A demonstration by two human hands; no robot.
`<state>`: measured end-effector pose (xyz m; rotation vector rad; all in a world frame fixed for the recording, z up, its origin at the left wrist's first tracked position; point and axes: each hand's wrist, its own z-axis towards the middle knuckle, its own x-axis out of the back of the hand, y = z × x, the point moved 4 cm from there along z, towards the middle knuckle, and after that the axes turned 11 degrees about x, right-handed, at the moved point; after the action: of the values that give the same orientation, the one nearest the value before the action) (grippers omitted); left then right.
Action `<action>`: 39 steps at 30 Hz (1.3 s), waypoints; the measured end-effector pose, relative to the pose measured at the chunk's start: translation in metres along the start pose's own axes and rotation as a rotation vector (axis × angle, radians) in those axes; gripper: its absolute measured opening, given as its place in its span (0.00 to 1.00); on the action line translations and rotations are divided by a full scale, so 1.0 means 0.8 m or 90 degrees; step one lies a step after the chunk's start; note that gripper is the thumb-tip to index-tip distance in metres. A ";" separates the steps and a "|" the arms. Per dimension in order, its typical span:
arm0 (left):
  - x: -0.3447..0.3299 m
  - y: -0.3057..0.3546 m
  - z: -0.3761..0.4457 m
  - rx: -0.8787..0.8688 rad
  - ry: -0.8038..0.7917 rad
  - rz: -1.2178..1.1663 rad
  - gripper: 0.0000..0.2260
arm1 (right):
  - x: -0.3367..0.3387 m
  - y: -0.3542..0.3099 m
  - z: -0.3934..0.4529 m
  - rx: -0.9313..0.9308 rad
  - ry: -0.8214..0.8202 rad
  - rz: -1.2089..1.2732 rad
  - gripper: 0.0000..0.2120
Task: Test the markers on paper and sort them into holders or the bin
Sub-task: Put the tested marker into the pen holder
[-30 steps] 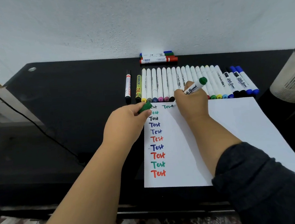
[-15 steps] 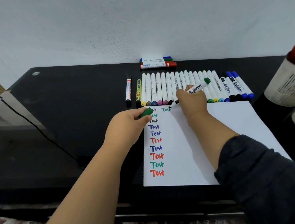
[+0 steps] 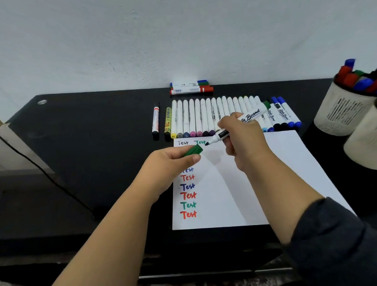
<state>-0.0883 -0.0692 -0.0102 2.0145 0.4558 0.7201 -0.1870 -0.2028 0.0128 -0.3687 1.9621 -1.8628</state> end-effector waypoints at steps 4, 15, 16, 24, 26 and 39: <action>-0.006 0.002 -0.006 -0.008 -0.023 0.002 0.12 | -0.002 0.004 -0.009 -0.004 -0.008 -0.030 0.11; -0.009 0.007 -0.011 -0.028 -0.002 0.001 0.12 | -0.011 0.021 -0.022 -0.033 -0.097 -0.015 0.10; -0.009 0.007 -0.011 -0.027 0.009 0.001 0.12 | -0.012 0.021 -0.023 -0.032 -0.106 -0.001 0.09; 0.000 0.010 -0.011 -0.031 0.024 -0.019 0.12 | -0.002 0.006 -0.022 -0.025 -0.145 0.020 0.13; -0.001 0.012 -0.012 -0.028 0.012 -0.015 0.11 | 0.000 0.005 -0.021 -0.007 -0.112 -0.003 0.13; -0.002 0.012 -0.006 -0.038 0.024 -0.038 0.06 | -0.011 0.026 -0.017 -0.037 -0.007 0.103 0.15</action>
<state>-0.0924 -0.0722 -0.0005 1.9265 0.5087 0.7280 -0.1835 -0.1851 -0.0068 -0.2288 1.9791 -1.7023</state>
